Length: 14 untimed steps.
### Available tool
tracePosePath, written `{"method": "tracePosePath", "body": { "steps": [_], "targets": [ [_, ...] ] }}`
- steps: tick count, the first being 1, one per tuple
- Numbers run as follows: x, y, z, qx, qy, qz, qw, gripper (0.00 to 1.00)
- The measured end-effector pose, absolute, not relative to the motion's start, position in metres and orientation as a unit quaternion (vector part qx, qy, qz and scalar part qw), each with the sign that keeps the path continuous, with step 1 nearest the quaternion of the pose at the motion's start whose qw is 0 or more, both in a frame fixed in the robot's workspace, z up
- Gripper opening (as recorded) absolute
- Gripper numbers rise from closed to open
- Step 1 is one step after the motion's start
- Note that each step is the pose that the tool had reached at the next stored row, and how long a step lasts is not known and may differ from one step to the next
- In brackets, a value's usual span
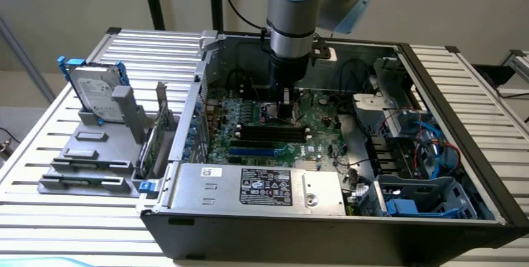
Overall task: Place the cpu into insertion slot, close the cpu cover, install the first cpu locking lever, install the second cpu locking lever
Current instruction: 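Place the cpu into insertion slot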
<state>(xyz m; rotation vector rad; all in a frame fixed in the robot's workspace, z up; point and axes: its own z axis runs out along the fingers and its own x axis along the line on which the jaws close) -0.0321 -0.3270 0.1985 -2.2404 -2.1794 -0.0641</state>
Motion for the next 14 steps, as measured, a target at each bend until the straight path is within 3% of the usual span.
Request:
{"method": "tracePosePath", "body": {
  "steps": [14],
  "targets": [
    [-0.0320,-0.3266,0.1972,-0.717,-0.697,-0.020,0.008,0.54]
  ]
}}
